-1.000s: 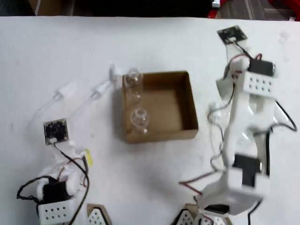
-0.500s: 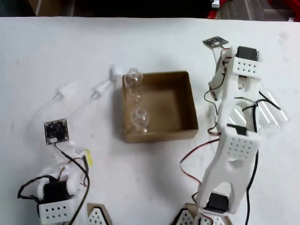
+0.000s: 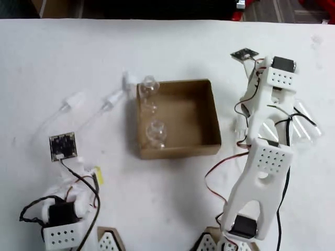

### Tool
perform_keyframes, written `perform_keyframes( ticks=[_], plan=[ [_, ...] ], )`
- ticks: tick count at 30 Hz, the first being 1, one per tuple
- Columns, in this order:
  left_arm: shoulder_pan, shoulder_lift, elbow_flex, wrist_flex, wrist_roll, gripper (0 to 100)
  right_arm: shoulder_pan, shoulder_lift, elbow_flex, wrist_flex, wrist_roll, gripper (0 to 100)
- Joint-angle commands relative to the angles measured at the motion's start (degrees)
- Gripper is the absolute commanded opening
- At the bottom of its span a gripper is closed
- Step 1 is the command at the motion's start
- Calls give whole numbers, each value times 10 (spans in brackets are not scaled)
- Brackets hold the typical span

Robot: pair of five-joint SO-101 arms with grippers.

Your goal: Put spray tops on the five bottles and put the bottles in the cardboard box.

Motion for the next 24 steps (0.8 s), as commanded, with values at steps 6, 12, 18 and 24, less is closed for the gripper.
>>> perform_keyframes(
  ticks=[6,12,18,24],
  plan=[
    [-6,-2,0,4,7,150,16,20,-24,15,27,146],
    [-6,-2,0,4,8,150,19,24,-27,10,28,118],
    [-6,-2,0,4,8,150,19,24,-27,-2,28,55],
    [-6,-2,0,4,8,150,20,9,-39,1,27,33]
  ],
)
